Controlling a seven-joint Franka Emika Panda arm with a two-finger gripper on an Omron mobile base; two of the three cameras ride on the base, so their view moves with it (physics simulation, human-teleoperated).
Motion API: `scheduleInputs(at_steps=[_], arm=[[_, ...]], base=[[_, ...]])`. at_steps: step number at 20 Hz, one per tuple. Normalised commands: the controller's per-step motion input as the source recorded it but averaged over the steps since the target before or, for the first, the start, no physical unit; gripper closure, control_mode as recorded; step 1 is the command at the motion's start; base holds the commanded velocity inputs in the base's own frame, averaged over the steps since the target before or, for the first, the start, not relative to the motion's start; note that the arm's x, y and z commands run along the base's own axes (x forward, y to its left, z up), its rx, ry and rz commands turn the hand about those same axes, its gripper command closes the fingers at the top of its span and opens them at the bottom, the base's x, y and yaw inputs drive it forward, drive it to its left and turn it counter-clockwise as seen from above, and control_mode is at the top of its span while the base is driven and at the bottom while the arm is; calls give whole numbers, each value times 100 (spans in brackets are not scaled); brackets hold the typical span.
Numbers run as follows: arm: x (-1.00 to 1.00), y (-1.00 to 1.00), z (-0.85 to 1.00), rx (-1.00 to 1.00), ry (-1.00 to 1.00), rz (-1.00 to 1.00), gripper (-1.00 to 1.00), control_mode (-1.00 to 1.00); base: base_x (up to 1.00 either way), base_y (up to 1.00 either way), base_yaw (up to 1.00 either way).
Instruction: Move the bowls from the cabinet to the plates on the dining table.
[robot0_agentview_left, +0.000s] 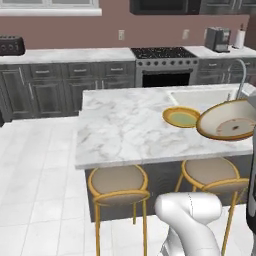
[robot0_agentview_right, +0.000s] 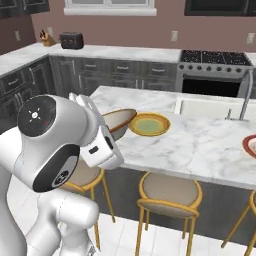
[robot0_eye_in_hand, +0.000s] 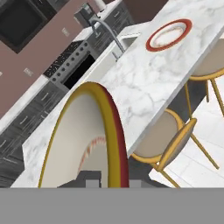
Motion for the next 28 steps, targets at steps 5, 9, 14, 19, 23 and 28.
scheduleInputs(at_steps=[5,9,14,19,23,28], arm=[[0,0,0,0,0,0,100,100],[0,0,0,0,0,0,100,100],[0,0,0,0,0,0,100,100],[0,0,0,0,0,0,100,100],[0,0,0,0,0,0,100,100],[0,0,0,0,0,0,100,100]], base=[[0,-8,43],[0,0,2],[15,-55,5],[20,-75,7],[15,-57,5],[7,-3,0]])
